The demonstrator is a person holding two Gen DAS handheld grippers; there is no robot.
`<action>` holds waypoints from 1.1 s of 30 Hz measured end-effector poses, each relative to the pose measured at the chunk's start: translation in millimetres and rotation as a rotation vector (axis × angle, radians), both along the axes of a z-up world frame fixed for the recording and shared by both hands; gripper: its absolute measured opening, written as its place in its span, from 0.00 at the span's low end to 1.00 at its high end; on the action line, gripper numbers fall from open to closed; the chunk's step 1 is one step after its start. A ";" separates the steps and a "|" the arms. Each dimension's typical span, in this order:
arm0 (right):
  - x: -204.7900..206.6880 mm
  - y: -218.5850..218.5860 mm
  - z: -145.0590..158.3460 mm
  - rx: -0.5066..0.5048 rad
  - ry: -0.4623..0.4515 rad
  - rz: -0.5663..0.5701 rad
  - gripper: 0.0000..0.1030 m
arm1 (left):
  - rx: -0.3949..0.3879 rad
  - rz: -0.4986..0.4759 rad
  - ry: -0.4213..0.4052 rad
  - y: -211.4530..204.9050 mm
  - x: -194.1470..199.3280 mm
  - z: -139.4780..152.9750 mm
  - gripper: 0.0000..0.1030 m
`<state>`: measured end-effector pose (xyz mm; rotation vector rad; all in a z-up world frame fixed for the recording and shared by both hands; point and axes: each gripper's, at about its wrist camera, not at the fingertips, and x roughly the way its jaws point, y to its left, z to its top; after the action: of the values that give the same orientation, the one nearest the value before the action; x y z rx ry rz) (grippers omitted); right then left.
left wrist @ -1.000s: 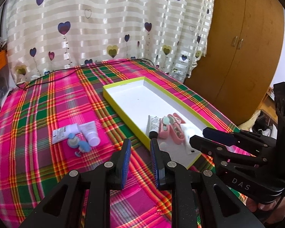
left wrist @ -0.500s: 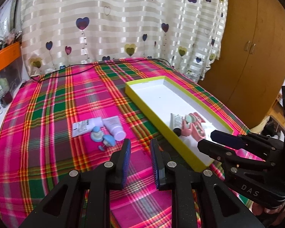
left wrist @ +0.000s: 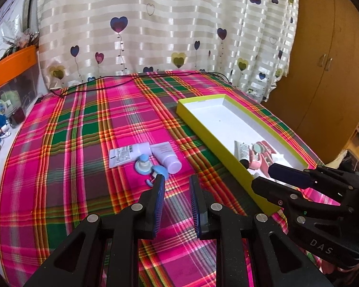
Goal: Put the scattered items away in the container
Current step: 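Withdraw both tools from the box toward the lavender tube and blue caps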
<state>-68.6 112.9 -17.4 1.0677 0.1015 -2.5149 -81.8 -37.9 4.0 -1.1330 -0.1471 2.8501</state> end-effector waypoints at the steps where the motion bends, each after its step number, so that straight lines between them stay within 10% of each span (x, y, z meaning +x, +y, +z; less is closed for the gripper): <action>1: -0.4 -1.3 -0.3 0.000 -0.001 0.003 0.31 | 0.000 0.001 -0.001 -0.6 -0.2 -0.3 0.21; 33: -18.4 -31.7 -15.1 -0.002 -0.040 0.069 0.31 | 0.097 0.088 -0.034 -44.4 -3.2 -14.1 0.21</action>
<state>-87.0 81.2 -32.5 1.0948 0.1223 -2.4303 -85.0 -82.4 -10.1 -1.1848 -0.3424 2.8643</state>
